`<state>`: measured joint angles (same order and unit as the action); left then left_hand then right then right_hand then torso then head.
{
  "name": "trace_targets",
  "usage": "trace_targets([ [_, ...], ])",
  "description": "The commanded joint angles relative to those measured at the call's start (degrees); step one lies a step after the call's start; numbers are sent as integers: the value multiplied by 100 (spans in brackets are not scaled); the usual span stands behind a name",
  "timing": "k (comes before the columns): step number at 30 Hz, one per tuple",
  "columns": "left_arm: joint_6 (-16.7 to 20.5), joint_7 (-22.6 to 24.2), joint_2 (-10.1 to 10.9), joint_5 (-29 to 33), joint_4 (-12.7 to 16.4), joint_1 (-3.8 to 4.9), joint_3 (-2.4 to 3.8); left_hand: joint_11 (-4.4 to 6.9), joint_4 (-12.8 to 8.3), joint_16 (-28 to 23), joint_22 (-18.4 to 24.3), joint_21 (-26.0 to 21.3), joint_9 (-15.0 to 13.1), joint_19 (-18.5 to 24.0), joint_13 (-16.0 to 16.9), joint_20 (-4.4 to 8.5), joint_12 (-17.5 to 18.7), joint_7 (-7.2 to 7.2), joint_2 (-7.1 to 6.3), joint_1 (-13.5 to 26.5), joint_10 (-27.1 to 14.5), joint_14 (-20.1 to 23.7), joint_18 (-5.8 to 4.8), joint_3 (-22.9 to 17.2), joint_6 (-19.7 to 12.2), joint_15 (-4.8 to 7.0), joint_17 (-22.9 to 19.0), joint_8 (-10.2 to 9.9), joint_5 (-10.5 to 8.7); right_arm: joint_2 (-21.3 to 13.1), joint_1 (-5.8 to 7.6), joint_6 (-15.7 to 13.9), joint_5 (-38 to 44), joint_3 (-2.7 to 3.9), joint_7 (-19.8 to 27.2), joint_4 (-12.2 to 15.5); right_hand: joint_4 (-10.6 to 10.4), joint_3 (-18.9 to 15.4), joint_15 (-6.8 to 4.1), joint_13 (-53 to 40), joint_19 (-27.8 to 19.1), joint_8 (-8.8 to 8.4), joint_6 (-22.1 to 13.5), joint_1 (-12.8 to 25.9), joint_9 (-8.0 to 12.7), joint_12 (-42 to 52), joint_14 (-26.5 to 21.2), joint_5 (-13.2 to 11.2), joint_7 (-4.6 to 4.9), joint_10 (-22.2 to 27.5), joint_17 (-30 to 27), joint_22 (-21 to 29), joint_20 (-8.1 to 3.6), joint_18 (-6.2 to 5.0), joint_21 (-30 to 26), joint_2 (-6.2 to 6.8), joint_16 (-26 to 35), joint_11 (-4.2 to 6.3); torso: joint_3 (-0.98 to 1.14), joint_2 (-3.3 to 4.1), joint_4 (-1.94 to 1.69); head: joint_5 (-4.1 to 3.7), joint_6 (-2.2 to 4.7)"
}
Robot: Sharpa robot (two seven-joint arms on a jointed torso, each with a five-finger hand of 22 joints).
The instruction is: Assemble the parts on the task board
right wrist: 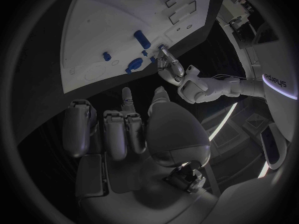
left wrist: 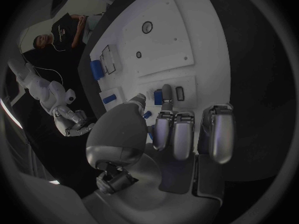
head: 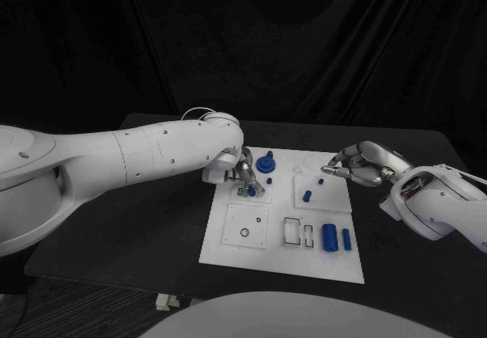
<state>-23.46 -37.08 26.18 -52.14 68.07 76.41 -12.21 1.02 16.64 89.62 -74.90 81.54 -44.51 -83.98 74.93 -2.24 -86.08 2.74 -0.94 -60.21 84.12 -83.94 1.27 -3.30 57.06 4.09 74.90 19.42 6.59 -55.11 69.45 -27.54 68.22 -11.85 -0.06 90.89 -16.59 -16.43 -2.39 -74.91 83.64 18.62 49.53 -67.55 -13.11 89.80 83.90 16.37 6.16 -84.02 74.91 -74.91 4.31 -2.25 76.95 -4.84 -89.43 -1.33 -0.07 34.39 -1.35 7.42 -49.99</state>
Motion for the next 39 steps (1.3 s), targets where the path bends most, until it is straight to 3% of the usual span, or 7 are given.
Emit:
trace_targets([
  [1,46,98,-16,43,7,-10,4,27,-4,38,-1263,17,-64,-222,1096,-20,-17,-9,59,-22,253,-606,62,62,38,-1,1510,81,-5,-4,-15,17,31,3,-67,3,-11,-35,38,-1509,-33,-23,-24,29,5,20,560,15,10,-598,1305,-1065,-3,-107,-20,-48,36,-45,0,0,0,-3,-1],
  [7,48,94,-24,43,-3,-10,4,55,-2,38,-1262,14,-476,-221,1096,8,-15,-40,149,-111,253,-606,62,274,-111,25,1510,409,4,-8,-15,17,31,3,-68,6,-13,-39,38,-1509,-36,-23,-24,36,5,20,558,14,10,-598,1298,-1062,-3,-109,-27,-50,38,-45,0,2,-1,1,-1],
  [16,75,98,-39,43,-11,-11,4,81,-5,38,-1264,21,-807,-225,1097,26,-16,-74,236,-190,255,-606,61,405,-183,46,1510,671,39,-7,-16,19,31,3,-69,8,-15,-44,38,-1509,-33,-23,-24,43,5,20,559,12,11,-598,1302,-1064,-3,-107,-22,-53,37,-45,0,3,-1,0,-1],
  [39,84,82,-54,43,-14,-15,4,114,-7,38,-1268,34,-1172,-233,1104,50,-22,-114,305,-316,263,-606,58,524,-244,71,1510,941,117,-14,-18,15,31,3,-69,14,-15,-44,38,-1509,-33,-23,-24,43,5,20,559,12,11,-598,1302,-1064,-3,-107,-22,-53,37,-45,0,1,-2,-12,-1],
])
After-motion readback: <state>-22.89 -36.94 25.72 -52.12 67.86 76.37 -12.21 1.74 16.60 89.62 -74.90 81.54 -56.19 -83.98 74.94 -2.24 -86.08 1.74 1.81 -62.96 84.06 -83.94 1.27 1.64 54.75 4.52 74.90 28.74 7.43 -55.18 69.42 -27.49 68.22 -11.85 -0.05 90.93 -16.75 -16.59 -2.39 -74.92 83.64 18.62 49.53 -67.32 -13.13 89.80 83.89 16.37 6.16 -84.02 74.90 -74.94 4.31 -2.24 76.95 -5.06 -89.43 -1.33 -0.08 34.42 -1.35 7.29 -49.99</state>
